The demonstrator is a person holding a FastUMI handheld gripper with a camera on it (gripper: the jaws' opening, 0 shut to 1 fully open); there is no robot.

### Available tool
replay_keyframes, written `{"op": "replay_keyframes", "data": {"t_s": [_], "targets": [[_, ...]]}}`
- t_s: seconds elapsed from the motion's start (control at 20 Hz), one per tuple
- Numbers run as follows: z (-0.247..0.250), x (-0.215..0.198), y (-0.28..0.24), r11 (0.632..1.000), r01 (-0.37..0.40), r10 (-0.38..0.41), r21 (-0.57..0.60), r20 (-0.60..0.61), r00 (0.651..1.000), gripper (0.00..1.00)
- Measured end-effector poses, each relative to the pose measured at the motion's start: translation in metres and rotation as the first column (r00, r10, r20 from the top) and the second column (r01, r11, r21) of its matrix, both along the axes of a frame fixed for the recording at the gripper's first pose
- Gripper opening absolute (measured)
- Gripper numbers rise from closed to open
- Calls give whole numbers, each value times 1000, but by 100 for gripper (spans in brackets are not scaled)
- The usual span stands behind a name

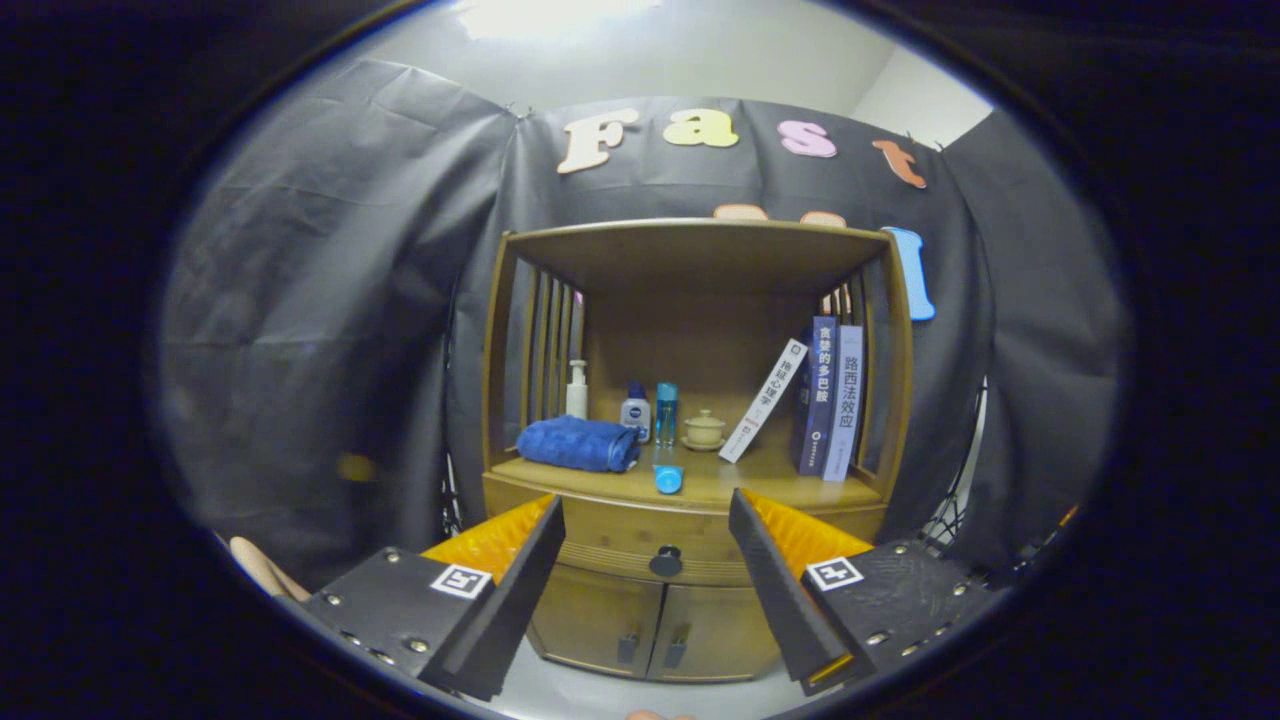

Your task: Pull open the drawer, take out the items inside it, and place them on the countertop above the cabinet.

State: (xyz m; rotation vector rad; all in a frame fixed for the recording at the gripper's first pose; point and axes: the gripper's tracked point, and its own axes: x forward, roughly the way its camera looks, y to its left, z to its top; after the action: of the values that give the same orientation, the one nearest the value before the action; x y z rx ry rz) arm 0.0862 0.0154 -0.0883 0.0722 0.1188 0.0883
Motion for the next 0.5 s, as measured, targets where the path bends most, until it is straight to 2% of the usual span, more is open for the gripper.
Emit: {"op": "replay_keyframes", "data": {"t_s": [0.25, 0.5], "targets": [[22, -29, -24, 998, 47, -44, -45, 52, 998, 99], [42, -51, -31, 995, 58, -49, -84, 108, 993, 99]]}}
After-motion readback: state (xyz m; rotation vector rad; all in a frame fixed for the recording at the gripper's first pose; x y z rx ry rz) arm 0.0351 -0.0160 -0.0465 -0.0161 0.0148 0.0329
